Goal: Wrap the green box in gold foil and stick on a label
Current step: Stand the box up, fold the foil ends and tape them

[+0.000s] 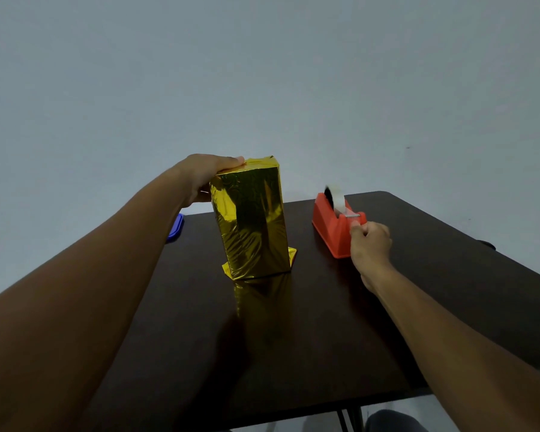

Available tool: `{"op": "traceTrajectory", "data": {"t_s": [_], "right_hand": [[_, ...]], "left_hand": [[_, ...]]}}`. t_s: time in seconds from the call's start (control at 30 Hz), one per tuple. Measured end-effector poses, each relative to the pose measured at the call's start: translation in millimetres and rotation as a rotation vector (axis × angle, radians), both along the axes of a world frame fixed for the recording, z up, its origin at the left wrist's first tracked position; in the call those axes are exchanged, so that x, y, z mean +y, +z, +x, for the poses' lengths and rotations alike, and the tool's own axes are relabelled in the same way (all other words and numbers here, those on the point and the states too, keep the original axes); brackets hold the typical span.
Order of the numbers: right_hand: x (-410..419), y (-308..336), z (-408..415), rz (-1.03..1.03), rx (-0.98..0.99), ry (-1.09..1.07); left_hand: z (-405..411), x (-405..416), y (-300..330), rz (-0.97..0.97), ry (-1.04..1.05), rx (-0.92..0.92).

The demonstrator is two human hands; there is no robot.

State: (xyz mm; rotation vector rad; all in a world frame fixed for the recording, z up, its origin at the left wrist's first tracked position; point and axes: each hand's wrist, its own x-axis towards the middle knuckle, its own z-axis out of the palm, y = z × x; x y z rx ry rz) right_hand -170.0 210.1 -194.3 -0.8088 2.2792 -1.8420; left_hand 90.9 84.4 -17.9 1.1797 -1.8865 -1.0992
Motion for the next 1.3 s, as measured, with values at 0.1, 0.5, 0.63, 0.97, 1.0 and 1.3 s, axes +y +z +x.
{"op": "traceTrajectory", "data": {"t_s": [0.1,0.5,0.63,0.97,1.0,1.3], "right_hand": [[7,0,4,-0.009,-0.011,0.006],[6,163,63,-0.327,0.272,0.546],[-7,217,66,0.044,0.389,0.867],[-43,262,89,0.642,0.586,0.921],[-44,260,93,0.671,0.6,0.901],[-41,247,78,0.834,0.601,0.666]], "left_hand": [[0,3,1,0.005,0.005,0.006],[0,12,6,-0.009,0.0,0.017],[0,9,4,-0.055,0.014,-0.003],[0,7,2,-0.173,-0.003,-0.071],[0,7,2,-0.193,-0.014,-0.083],[1,9,1,-0.169,-0.011,-0.04]]}}
